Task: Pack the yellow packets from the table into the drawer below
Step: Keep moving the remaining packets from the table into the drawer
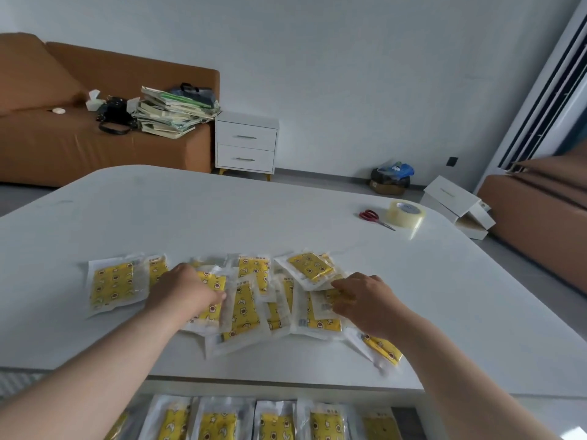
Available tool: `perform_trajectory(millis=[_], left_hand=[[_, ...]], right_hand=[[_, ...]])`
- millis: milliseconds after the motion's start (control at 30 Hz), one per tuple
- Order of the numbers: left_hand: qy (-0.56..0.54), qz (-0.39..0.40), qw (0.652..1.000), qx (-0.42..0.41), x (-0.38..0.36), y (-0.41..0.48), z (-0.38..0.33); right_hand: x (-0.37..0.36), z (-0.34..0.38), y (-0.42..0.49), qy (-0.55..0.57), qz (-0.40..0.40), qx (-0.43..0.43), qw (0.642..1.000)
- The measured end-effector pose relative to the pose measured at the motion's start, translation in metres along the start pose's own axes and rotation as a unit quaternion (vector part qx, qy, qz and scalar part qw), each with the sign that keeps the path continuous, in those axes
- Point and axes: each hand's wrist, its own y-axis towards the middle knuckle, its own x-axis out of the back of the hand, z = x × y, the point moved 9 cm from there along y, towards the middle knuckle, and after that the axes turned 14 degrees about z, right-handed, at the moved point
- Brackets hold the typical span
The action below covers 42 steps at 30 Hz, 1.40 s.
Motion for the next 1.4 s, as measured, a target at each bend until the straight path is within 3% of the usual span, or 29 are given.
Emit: perform_trajectory(millis=[100, 233, 367, 467, 633, 767, 867, 1067, 1400], left_hand=[[-0.031, 0.013, 0.999, -0.014, 0.001, 0.002, 0.001], [-0.18, 0.028, 0.982, -0.05, 0.015, 0.015, 0.013], [-0.381, 0.068, 0.922, -0.025, 0.043, 0.026, 0.049], [-0.442, 0.041, 0.896, 0.008, 0.068, 0.034, 0.087], [-0.375, -0.032, 0.925, 0.059, 0.075, 0.044, 0.136], [-0.177, -0.086, 0.973, 0.12, 0.084, 0.037, 0.134], [-0.103, -0.073, 0.983, 0.133, 0.085, 0.035, 0.125], [-0.173, -0.051, 0.979, 0.092, 0.078, 0.043, 0.122], [-0.319, -0.061, 0.944, 0.053, 0.076, 0.056, 0.131]], right_hand=[[-0.001, 0.001, 0.0, -0.046, 0.008, -0.008, 0.999], [-0.002, -0.005, -0.002, -0.036, 0.0, -0.005, 0.999], [0.0, -0.01, 0.001, -0.016, -0.027, 0.004, 0.999], [-0.002, -0.012, 0.004, -0.031, -0.034, -0.001, 0.999], [-0.003, -0.01, 0.008, -0.038, -0.037, -0.006, 0.999], [-0.002, -0.007, 0.008, -0.017, -0.022, -0.008, 1.0], [-0.003, -0.004, 0.005, -0.012, -0.003, -0.014, 1.0], [-0.007, -0.003, 0.002, -0.034, 0.031, -0.033, 0.998], [0.0, -0.022, 0.0, 0.105, -0.022, -0.177, 0.978]])
